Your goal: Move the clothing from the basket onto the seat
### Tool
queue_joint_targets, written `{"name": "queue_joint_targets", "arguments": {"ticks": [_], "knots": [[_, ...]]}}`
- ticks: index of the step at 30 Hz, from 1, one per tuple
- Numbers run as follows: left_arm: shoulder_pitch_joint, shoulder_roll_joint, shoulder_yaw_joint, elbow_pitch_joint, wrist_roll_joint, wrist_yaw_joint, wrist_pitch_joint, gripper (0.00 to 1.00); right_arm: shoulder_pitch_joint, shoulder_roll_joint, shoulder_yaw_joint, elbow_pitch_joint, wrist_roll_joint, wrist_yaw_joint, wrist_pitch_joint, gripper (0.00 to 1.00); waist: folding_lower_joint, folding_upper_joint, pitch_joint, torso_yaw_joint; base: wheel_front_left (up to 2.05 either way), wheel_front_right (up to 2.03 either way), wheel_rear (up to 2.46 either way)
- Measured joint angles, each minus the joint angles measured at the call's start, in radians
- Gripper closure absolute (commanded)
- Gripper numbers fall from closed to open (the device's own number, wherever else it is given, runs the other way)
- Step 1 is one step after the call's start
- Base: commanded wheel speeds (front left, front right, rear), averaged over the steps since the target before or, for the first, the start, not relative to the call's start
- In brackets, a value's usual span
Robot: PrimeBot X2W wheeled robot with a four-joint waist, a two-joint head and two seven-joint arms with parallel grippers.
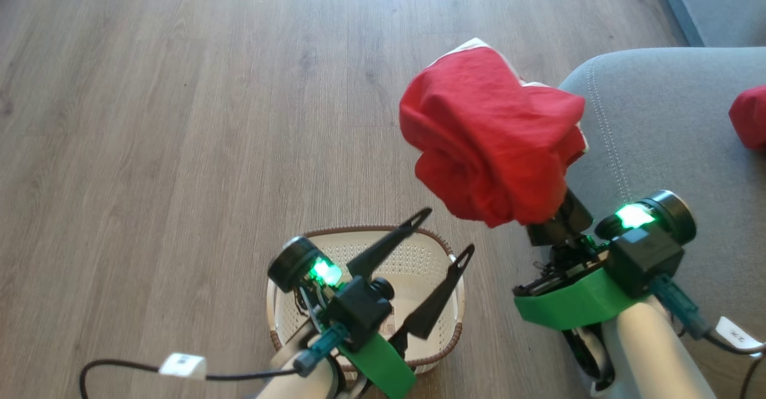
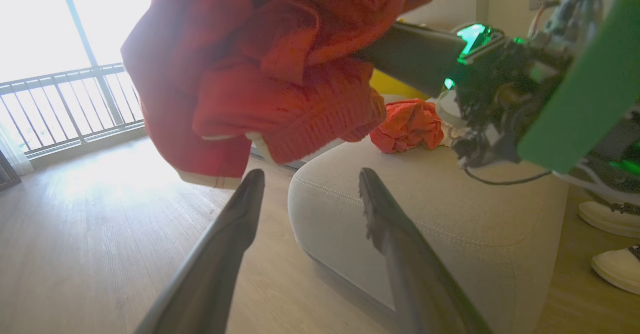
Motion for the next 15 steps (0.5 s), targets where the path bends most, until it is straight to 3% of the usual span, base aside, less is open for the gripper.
{"name": "queue_joint_targets", "arguments": {"ticks": [15], "knots": [[0.040, 0.020, -0.029, 0.134, -0.007, -0.001, 0.000, 0.00, -0.003, 0.002, -0.069, -0.036, 0.021, 0.000, 0.000, 1.00, 0.0000, 0.0000, -0.004, -0.015, 0.00, 0.00, 0.00]]}}
